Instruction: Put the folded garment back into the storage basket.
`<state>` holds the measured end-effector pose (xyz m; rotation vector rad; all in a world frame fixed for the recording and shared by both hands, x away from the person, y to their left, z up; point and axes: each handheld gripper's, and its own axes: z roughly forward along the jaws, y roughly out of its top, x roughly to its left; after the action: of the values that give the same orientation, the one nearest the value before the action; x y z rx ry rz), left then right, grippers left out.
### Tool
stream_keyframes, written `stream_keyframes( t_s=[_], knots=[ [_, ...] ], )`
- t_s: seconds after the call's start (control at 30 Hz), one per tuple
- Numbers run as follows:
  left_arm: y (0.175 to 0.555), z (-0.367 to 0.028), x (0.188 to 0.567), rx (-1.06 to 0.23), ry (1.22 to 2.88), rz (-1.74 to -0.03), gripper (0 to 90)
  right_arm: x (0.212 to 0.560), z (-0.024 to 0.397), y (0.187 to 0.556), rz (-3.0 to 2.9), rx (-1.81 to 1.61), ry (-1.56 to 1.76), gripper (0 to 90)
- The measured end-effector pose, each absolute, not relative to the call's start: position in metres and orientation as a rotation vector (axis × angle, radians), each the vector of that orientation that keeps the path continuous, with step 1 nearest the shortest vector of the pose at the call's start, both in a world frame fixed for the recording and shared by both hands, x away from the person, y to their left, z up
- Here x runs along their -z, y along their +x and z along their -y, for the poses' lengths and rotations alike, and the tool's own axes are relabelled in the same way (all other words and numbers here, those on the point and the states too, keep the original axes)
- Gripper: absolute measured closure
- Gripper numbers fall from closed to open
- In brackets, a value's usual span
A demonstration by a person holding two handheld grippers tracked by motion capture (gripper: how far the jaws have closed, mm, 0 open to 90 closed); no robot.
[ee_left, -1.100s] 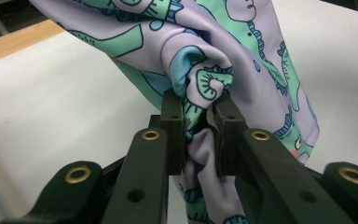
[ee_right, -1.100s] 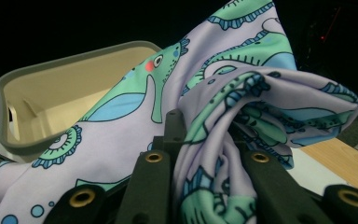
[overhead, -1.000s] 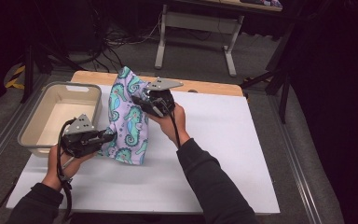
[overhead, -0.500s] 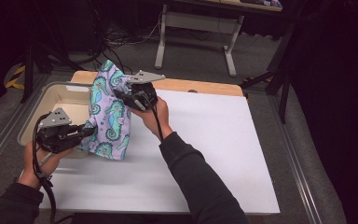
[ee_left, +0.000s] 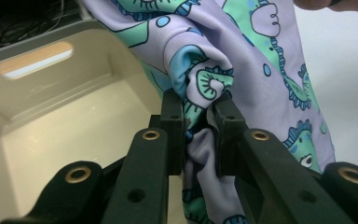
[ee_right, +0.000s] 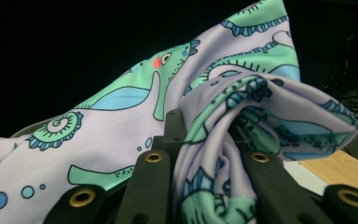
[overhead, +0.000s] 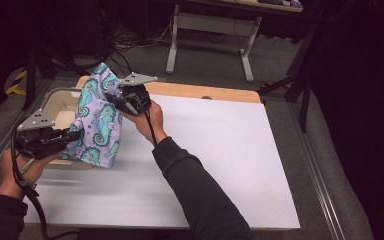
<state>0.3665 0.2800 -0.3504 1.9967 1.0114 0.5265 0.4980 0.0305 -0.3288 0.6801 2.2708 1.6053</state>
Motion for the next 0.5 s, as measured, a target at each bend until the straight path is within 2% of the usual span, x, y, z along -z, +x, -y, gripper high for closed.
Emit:
stream_keyframes(
  t_s=[0.5],
  knots=[
    [0.378, -0.308, 0.363, -0.564, 2.035, -1.118, 78.5, 0.346, -0.08, 0.516, -2.327, -1.548, 0.675, 78.9]
  ],
)
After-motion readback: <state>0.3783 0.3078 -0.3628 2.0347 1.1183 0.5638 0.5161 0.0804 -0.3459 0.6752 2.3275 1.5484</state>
